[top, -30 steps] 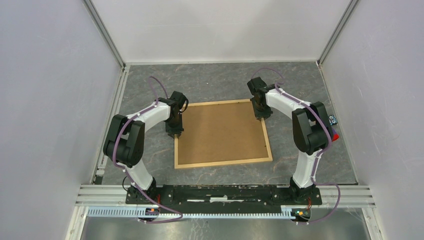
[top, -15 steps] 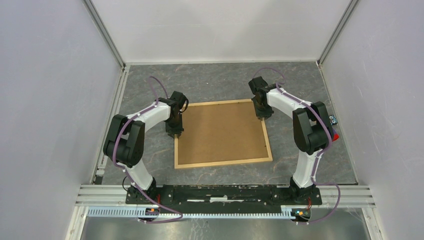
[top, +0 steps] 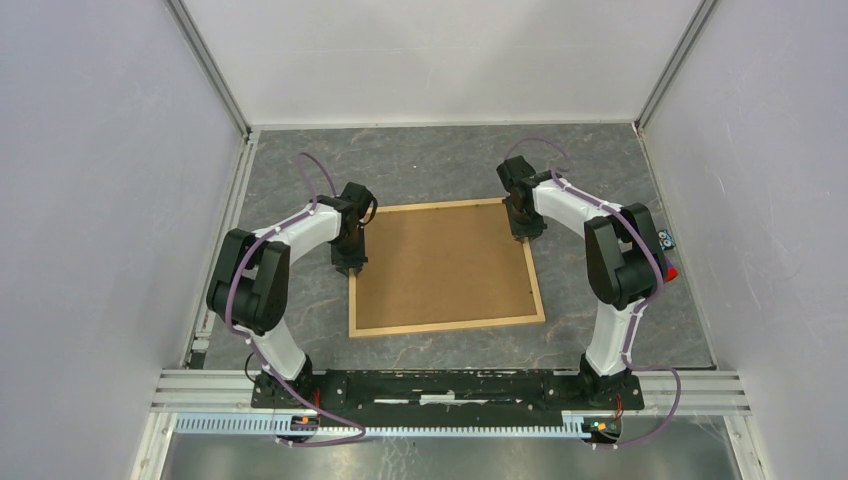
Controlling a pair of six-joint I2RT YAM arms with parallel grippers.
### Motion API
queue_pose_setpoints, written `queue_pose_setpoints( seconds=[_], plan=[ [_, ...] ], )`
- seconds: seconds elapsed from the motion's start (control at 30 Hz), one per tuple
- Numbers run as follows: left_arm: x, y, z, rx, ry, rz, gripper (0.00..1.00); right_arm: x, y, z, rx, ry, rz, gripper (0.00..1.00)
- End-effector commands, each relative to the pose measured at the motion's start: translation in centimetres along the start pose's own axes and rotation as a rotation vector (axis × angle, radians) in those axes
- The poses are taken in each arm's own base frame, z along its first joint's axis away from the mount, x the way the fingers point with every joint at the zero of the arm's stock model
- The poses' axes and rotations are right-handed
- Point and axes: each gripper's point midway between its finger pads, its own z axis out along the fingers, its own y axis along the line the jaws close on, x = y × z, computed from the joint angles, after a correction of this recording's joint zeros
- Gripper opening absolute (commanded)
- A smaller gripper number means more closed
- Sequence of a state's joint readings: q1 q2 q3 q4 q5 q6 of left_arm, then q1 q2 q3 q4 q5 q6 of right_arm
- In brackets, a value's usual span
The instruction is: Put the photo into the frame
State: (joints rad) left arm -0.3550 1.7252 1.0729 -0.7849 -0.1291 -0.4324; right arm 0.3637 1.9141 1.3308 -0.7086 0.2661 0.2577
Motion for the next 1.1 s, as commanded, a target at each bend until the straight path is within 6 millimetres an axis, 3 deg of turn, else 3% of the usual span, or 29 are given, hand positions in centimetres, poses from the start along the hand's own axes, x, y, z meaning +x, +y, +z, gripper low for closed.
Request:
queue_pose_setpoints(
  seconds=[0.0,0.43,1.07],
  plan=[
    [3.3,-0.6,1.5,0.005,0.116,-0.006,0.02,0.6,-0.9,0.9,0.032,0.017,0.008,0.27],
    [3.5,-0.4,1.7,-0.007,0.123,0.008,0.02,0.7,-1.8,3.0,0.02,0.059,0.002,0.27],
    [3.6,-0.4,1.9,-0.018,0.128,0.036,0.02,3.7,-1.3,7.4,-0.011,0.202,-0.024,0.27]
  ],
)
